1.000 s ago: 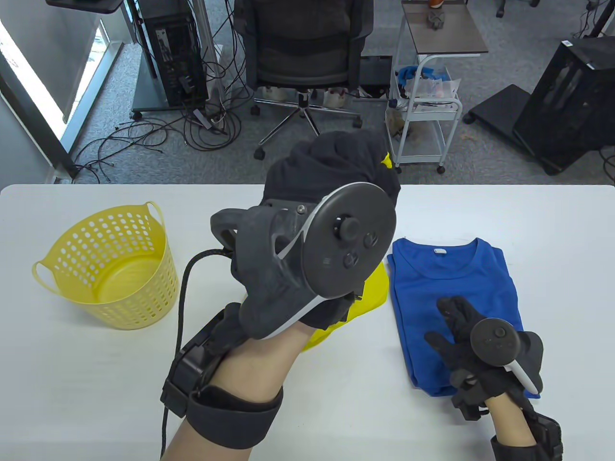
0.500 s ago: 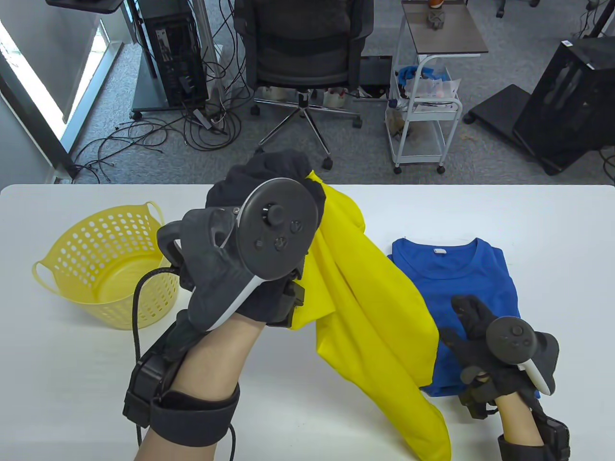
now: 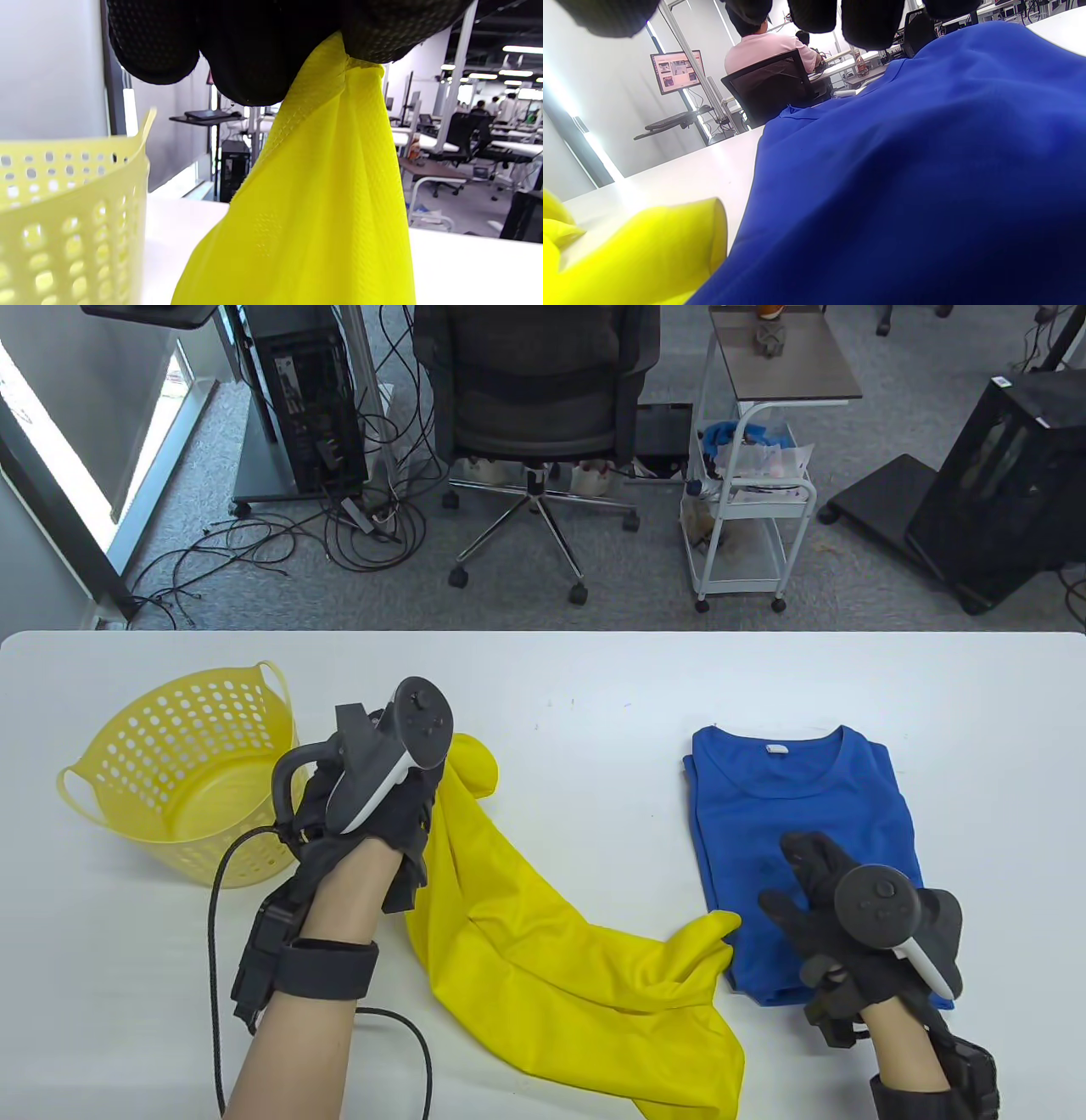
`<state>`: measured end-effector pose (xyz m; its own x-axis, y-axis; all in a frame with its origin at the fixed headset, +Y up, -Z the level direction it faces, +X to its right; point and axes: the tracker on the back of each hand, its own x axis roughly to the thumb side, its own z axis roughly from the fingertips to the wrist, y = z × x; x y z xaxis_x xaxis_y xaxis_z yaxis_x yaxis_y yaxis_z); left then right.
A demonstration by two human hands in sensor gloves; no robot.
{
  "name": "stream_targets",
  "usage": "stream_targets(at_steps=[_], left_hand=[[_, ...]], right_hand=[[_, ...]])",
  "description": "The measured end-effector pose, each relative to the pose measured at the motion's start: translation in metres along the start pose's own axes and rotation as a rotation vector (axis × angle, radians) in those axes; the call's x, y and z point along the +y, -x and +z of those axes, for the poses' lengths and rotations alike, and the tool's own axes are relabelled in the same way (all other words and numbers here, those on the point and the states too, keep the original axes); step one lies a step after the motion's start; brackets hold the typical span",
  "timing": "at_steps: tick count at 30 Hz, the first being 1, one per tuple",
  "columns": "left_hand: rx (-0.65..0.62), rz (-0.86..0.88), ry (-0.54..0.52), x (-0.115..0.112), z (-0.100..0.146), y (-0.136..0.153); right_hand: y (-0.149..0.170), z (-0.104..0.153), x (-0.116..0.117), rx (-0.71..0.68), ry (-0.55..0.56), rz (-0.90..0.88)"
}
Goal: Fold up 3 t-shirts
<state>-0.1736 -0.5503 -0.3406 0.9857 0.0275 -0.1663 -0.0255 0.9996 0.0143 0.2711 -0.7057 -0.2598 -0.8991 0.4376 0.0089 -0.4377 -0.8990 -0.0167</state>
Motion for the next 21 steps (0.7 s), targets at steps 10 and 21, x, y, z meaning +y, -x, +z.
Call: stream_targets(at_steps=[10, 21], left_hand=[[-0.041, 0.086, -0.045, -0.043, 0.008, 0.040], [-0.212, -0.146, 0.172, -0.119, 0.022, 0.075]], right_hand=[[-0.018, 0.004, 0.007, -0.064, -0.021, 0.064], [-0.111, 0.036, 0.064, -0.517, -0.269, 0.216]])
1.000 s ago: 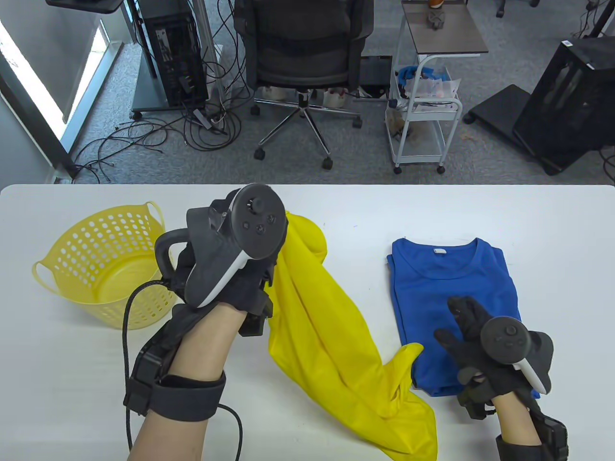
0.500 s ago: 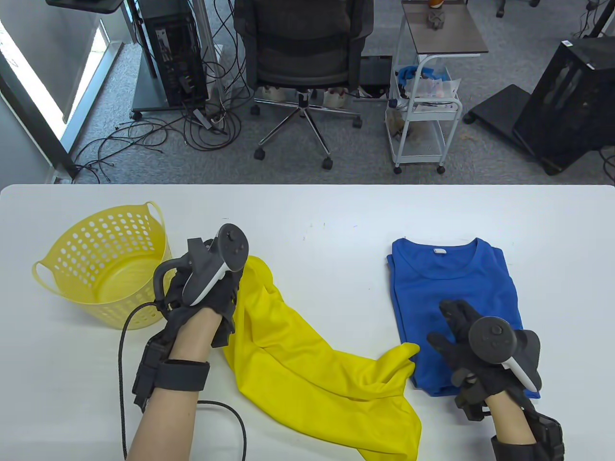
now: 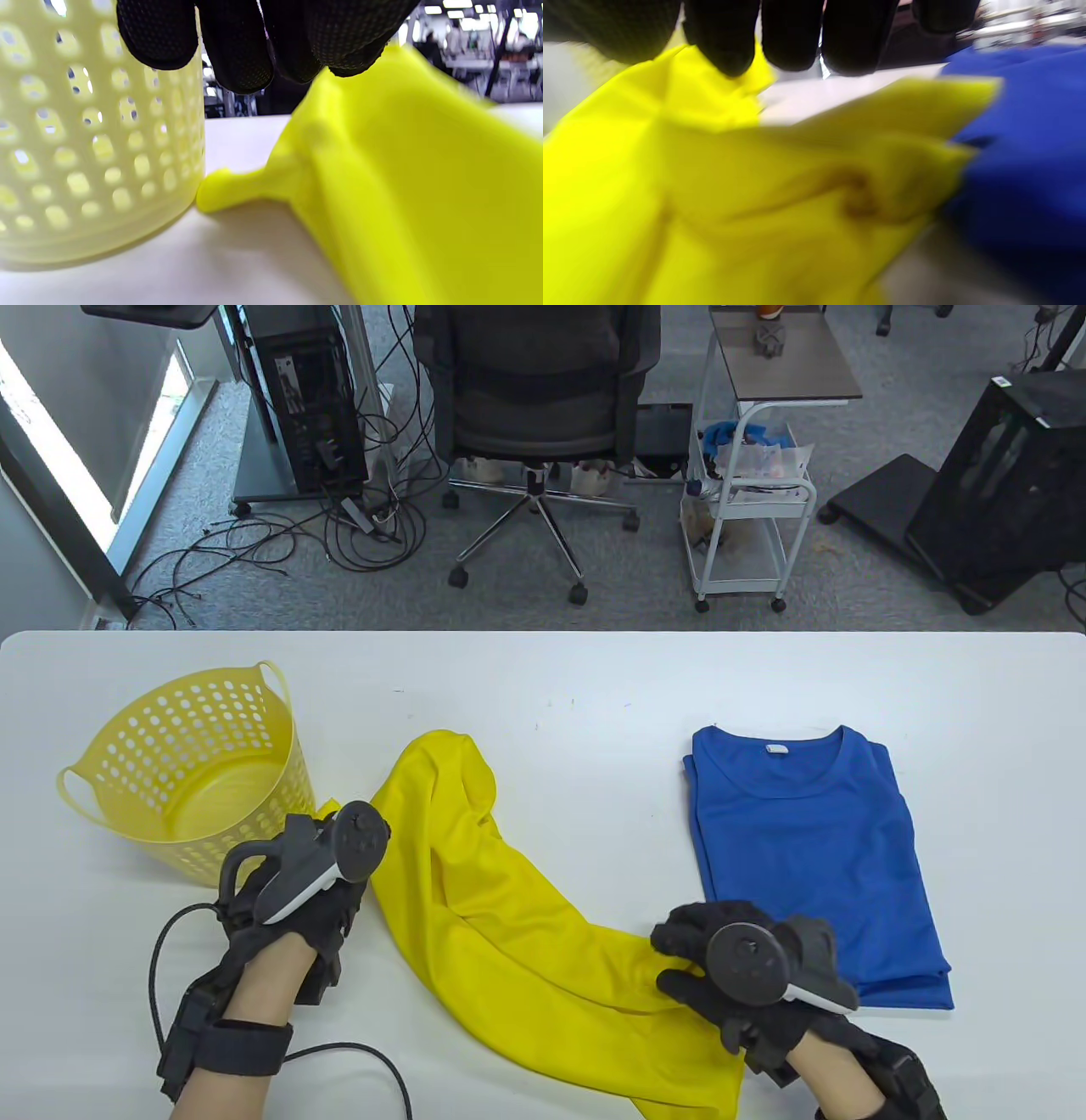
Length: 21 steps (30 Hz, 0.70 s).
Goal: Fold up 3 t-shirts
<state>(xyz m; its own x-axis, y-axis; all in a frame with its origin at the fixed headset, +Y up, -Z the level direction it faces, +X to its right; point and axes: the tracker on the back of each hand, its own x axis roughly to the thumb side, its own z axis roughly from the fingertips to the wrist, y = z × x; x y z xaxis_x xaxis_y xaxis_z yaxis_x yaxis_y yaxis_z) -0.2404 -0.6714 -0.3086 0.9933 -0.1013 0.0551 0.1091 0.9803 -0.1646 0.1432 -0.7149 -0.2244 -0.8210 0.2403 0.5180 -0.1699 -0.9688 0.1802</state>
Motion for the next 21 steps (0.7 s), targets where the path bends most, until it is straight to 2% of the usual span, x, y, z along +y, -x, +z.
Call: stream_targets(at_steps=[4, 6, 7, 11, 13, 18, 20, 21], left_hand=[[0.033, -0.157, 0.104, -0.036, -0.017, -0.014], [0.085, -0.317, 0.171, -0.055, -0.027, -0.021], [0.094, -0.347, 0.183, -0.061, -0.031, -0.022], [0.088, -0.347, 0.209, -0.083, -0.043, -0.022], [0.074, -0.310, 0.115, -0.082, -0.045, -0.021], [0.088, -0.320, 0.081, -0.081, -0.044, -0.019], [0.087, -0.340, 0.111, -0.078, -0.038, -0.016], [0.083, -0.336, 0.113, -0.075, -0.034, -0.013]], right_hand=[[-0.028, -0.005, 0.027, -0.102, -0.188, 0.085], [-0.032, -0.008, 0.044, -0.101, -0.393, 0.147], [-0.033, -0.008, 0.047, -0.097, -0.457, 0.158], [-0.046, -0.003, 0.055, -0.123, -0.393, 0.346], [-0.056, -0.003, 0.060, -0.135, -0.318, 0.467], [-0.058, -0.006, 0.059, -0.142, -0.331, 0.438], [-0.051, -0.006, 0.049, -0.111, -0.336, 0.420], [-0.044, -0.004, 0.034, -0.076, -0.302, 0.389]])
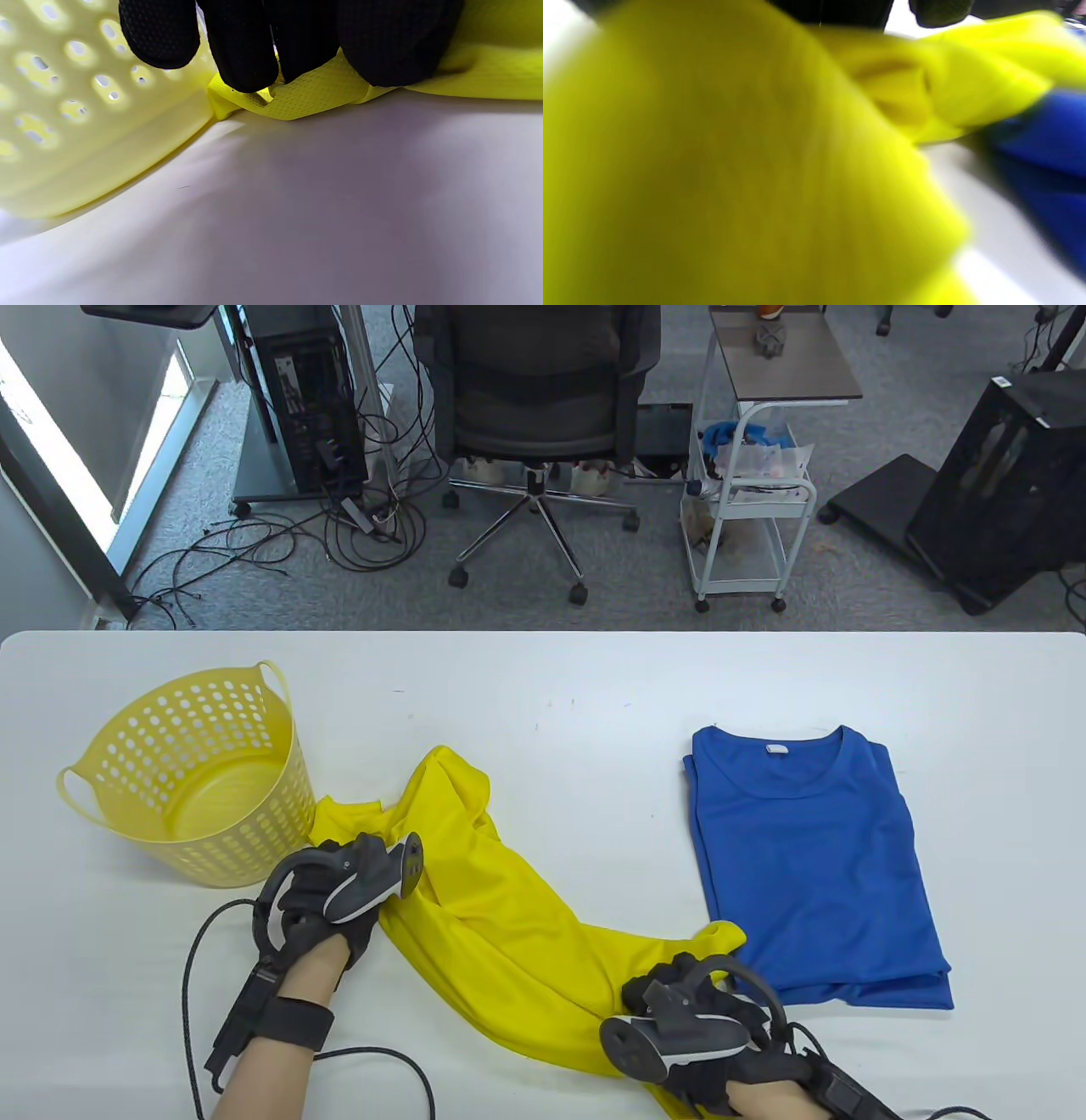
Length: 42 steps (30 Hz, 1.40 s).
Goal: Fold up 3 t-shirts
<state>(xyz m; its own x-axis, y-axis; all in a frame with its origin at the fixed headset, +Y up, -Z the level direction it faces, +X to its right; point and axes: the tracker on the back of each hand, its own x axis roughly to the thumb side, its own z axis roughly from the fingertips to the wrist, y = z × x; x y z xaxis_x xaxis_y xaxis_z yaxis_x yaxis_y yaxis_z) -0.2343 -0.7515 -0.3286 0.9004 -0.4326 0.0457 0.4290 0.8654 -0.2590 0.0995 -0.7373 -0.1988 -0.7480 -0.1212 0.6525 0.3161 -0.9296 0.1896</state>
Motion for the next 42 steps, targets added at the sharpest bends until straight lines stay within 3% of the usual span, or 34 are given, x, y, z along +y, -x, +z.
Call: stream_targets(at_steps=[4, 6, 10, 13, 16, 20, 24, 29, 34, 36, 39, 42], left_hand=[[0.020, 0.100, -0.075, 0.023, 0.024, 0.032], [0.008, 0.275, -0.107, 0.050, 0.043, 0.060], [-0.135, 0.594, -0.172, 0.099, 0.070, 0.075], [-0.156, 0.538, -0.212, 0.117, 0.067, 0.062], [-0.138, 0.441, -0.115, 0.106, 0.042, 0.034], [-0.113, 0.361, -0.100, 0.076, 0.001, -0.002], [-0.099, 0.354, -0.139, 0.060, -0.009, -0.006], [-0.148, 0.473, -0.277, 0.049, 0.019, 0.021], [-0.173, 0.618, -0.316, 0.014, 0.046, 0.049], [-0.227, 0.588, -0.210, 0.001, 0.045, 0.051], [-0.199, 0.433, -0.026, -0.011, 0.044, 0.041], [-0.209, 0.321, -0.080, -0.022, 0.040, 0.027]], right_hand=[[0.062, 0.042, -0.053, 0.175, 0.258, -0.185], [0.104, 0.073, -0.083, 0.296, 0.389, -0.296], [0.152, 0.096, -0.119, 0.493, 0.474, -0.310], [0.176, 0.082, -0.118, 0.631, 0.429, -0.270], [0.192, 0.051, -0.091, 0.716, 0.336, -0.253], [0.205, 0.011, -0.048, 0.808, 0.206, -0.207], [0.214, -0.001, -0.026, 0.895, 0.229, -0.218], [0.202, 0.012, -0.023, 0.829, 0.317, -0.208], [0.177, 0.037, -0.024, 0.771, 0.400, -0.223], [0.169, 0.045, -0.022, 0.750, 0.446, -0.295], [0.161, 0.053, -0.014, 0.738, 0.489, -0.370], [0.160, 0.060, -0.004, 0.744, 0.485, -0.383]])
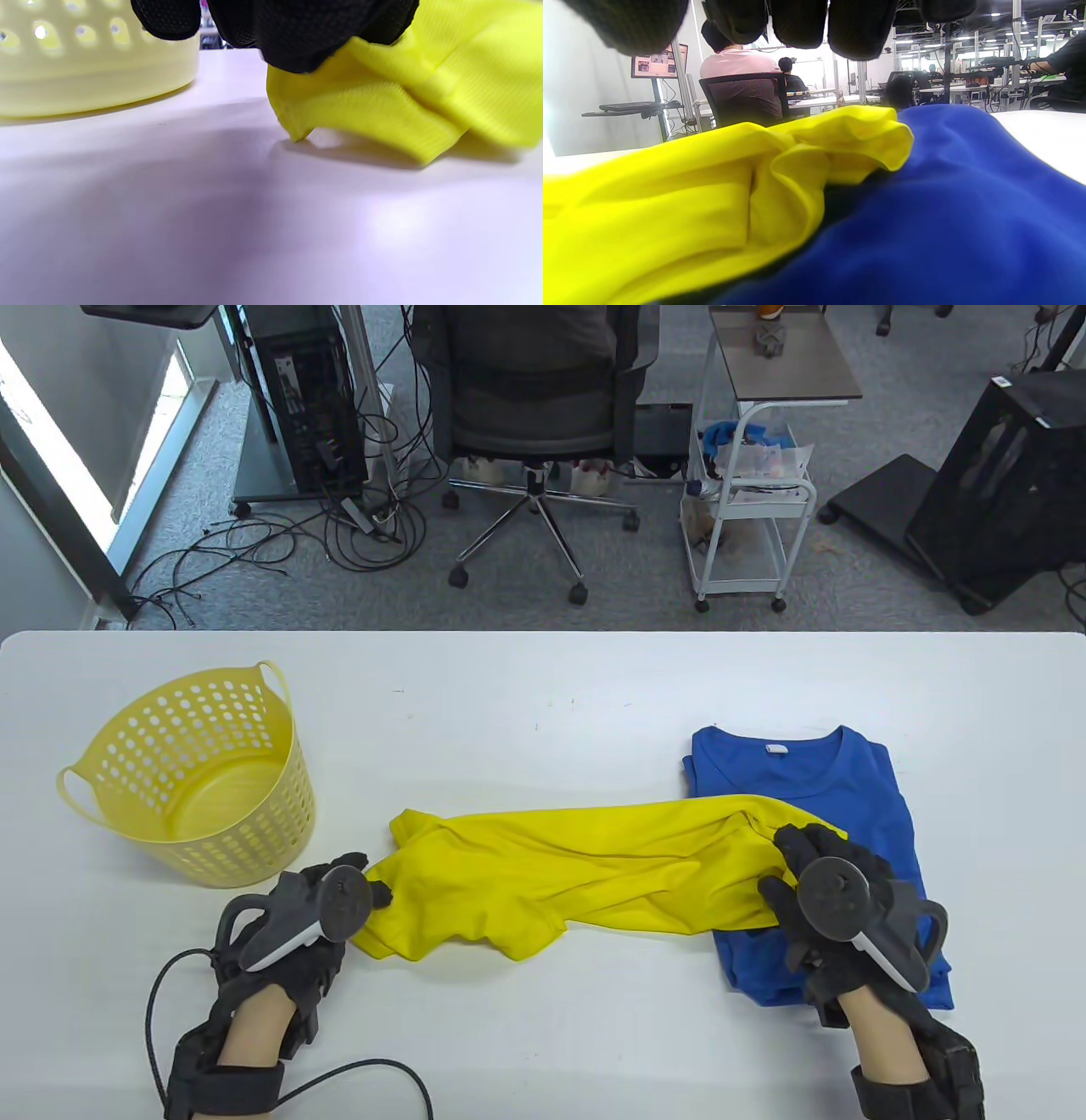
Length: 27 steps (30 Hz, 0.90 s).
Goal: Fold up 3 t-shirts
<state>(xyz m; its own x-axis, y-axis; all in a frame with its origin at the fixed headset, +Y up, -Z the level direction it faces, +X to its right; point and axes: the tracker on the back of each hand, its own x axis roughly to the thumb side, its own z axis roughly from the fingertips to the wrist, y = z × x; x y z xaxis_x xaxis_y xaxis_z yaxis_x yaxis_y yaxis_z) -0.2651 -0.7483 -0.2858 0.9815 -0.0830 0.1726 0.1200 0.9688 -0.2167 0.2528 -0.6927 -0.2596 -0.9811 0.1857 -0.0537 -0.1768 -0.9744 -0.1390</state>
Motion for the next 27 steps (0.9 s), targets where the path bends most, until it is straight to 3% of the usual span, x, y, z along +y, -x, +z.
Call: stream_targets(at_steps=[3, 10, 14, 17, 19, 23, 27], left_hand=[[-0.044, 0.053, -0.115, 0.000, -0.002, -0.007], [-0.046, 0.088, -0.266, 0.011, 0.005, -0.011], [-0.022, 0.108, -0.192, 0.007, 0.001, -0.008], [-0.003, -0.054, -0.162, -0.004, -0.002, -0.013], [-0.015, -0.090, -0.197, -0.006, -0.004, -0.017], [-0.061, 0.068, -0.291, 0.002, -0.003, -0.019], [-0.068, 0.088, -0.377, 0.014, 0.006, -0.017]], right_hand=[[0.011, 0.002, 0.003, 0.017, -0.020, -0.031], [0.022, 0.000, 0.007, 0.028, -0.050, -0.090], [0.019, 0.000, 0.009, 0.005, -0.049, -0.093], [0.016, 0.001, 0.010, -0.005, -0.057, -0.079], [0.016, 0.001, 0.010, -0.010, -0.057, -0.078], [0.016, 0.001, 0.011, -0.010, -0.060, -0.091], [0.018, -0.001, 0.013, -0.002, -0.072, -0.101]])
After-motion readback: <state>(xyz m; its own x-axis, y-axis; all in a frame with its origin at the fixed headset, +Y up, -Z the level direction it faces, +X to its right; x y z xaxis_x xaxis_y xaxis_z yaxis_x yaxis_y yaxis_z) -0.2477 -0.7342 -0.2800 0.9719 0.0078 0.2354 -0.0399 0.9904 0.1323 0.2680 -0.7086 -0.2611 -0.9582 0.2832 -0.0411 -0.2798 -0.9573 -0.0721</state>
